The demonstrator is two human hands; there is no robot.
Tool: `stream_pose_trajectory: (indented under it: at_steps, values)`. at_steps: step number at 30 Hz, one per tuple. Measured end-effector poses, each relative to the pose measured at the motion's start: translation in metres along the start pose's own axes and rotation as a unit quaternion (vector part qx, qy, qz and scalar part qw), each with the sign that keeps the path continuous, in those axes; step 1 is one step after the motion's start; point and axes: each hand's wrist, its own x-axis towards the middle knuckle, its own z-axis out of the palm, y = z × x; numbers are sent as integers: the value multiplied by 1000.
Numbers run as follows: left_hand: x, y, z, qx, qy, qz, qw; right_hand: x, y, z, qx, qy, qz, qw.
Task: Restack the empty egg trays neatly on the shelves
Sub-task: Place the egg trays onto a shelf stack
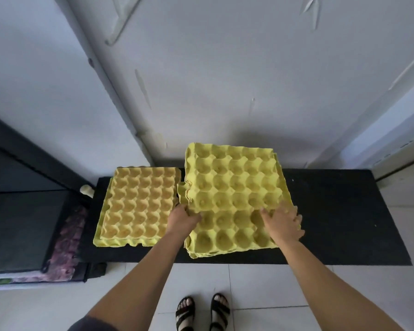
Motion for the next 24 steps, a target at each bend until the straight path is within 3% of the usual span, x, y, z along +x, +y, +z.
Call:
stream_pose_trajectory:
  at_steps: [3, 6, 12, 17, 24]
  values:
    - [2, 5, 2, 23, 1, -19, 1000, 19, 15, 10, 77, -36, -13, 996]
    - [1, 8, 3, 41, 4, -25, 999, 30, 24, 17, 97, -19, -9, 995]
    - [-8, 15, 2, -18, -11, -19, 1000, 18, 17, -2, 149, -22, 19, 988]
    - [-12, 18, 1, 147, 26, 33, 988, 18, 25, -4, 172, -55, 14, 983]
    - [-17, 27, -3, -18, -22, 64, 998, 20, 27, -10, 259, -43, 34, 964]
